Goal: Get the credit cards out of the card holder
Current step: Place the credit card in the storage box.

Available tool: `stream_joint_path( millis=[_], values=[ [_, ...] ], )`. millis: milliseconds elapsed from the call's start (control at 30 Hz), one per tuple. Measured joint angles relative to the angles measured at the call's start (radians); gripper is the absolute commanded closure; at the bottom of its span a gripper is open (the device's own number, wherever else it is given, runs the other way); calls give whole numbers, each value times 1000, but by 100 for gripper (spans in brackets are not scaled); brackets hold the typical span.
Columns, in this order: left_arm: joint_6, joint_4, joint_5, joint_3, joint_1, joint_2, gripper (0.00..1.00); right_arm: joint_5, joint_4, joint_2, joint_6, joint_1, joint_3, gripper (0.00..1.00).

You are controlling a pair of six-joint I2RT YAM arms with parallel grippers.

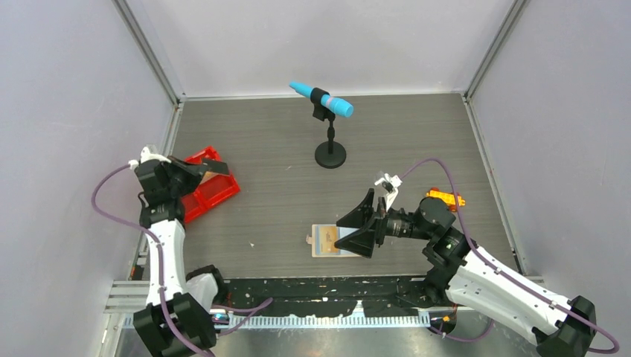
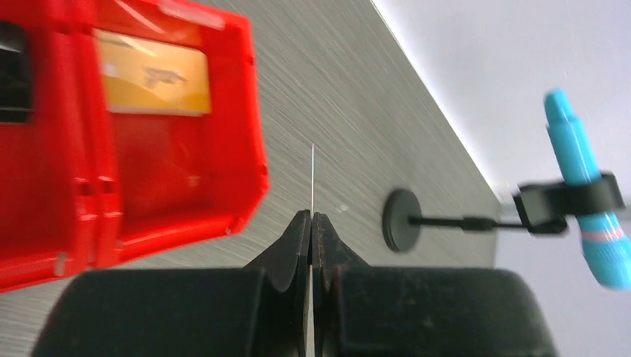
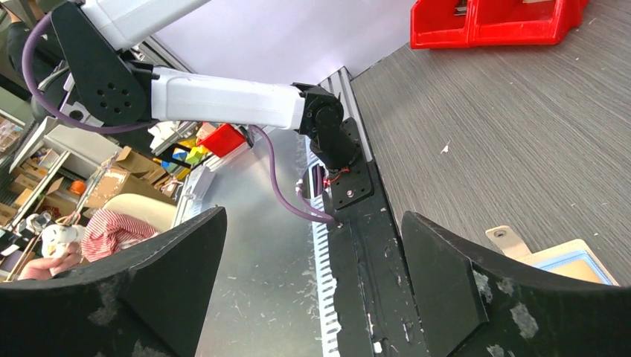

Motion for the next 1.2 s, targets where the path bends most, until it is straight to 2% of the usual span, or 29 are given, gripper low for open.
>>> stream_joint_path(
  millis=[200, 300, 400, 667, 967, 1200],
  values=[
    [7, 93, -367, -119, 10, -162, 100, 7, -26, -61, 4, 0, -3, 4],
    [30, 136, -502, -150, 16, -206, 100, 14, -39, -93, 3, 0, -3, 5],
    [59, 177, -581, -145, 30, -187, 100, 19, -51, -121, 3, 0, -7, 5],
    [100, 176, -638, -105, 90, -77, 100, 29, -106, -168, 1, 0, -16, 5],
    [139, 162, -586, -56, 190, 37, 100, 43, -195, -229, -21, 0, -16, 5],
    [166, 166, -544, -39, 207, 138, 100, 43, -274, -244, -42, 0, -16, 5]
  ],
)
